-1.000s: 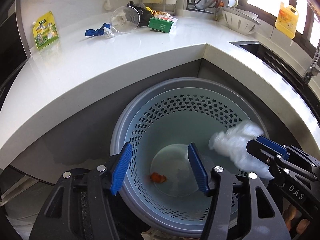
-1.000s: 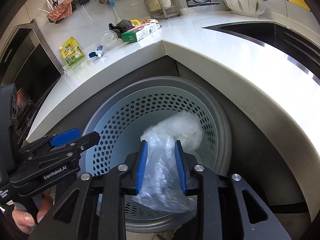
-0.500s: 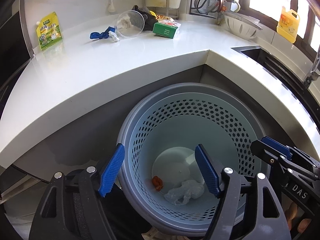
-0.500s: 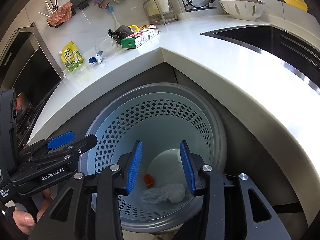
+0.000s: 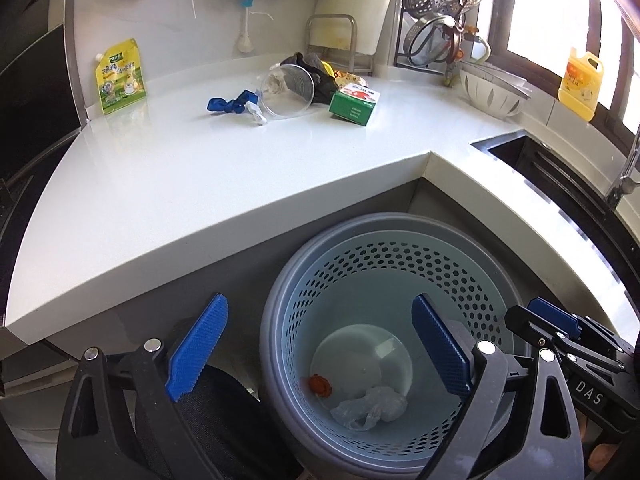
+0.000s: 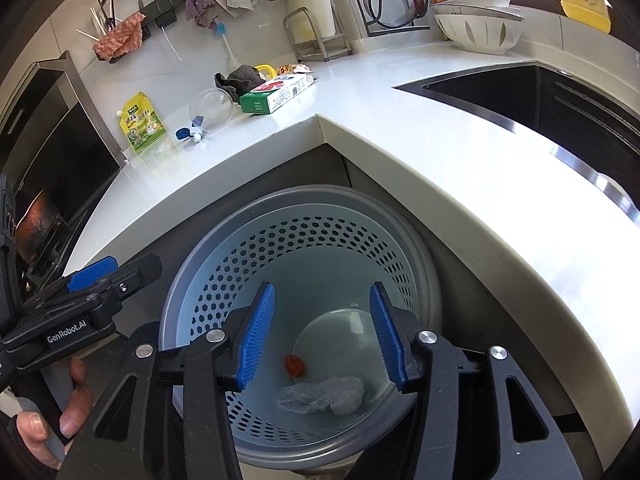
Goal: Collect trash
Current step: 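Move both tools back over the counter toward the remaining items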
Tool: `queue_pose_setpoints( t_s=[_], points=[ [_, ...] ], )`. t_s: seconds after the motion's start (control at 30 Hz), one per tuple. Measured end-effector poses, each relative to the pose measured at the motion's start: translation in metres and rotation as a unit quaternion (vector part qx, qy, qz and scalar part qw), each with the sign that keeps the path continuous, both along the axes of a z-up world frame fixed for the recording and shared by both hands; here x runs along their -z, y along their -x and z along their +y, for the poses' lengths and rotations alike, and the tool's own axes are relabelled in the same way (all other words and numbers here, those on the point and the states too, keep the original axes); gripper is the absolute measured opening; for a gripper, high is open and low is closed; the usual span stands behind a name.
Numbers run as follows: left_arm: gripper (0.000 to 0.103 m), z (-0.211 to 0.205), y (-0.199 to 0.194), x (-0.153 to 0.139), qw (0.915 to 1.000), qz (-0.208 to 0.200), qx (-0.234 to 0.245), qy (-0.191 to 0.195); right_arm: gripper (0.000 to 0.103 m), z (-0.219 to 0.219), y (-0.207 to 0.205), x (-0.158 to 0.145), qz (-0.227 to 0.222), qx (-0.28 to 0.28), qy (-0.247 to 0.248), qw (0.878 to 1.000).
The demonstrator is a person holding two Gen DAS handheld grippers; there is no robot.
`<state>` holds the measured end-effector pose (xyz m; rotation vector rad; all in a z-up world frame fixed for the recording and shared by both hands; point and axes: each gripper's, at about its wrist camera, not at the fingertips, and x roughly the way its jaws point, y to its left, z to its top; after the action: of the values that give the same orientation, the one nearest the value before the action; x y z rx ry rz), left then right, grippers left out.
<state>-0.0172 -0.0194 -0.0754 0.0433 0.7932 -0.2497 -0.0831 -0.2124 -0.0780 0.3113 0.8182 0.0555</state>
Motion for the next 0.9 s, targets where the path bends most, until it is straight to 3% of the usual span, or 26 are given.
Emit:
queue_pose_setpoints(
  t_s=[0.47, 0.9],
  points=[
    [0.096, 0.033, -0.027, -0.043, 0.9971, -0.048, -0.055, 0.020, 0.058, 0.001, -0.034, -0.031, -0.024, 0.003, 0.004, 1.000],
    [0.096, 0.045, -0.083, -0.054, 0.9946, -0.049, -0.089, 0.017, 0.065, 0.018, -0.101, -0.054, -0.035, -0.017, 0.010, 0.999]
  ],
)
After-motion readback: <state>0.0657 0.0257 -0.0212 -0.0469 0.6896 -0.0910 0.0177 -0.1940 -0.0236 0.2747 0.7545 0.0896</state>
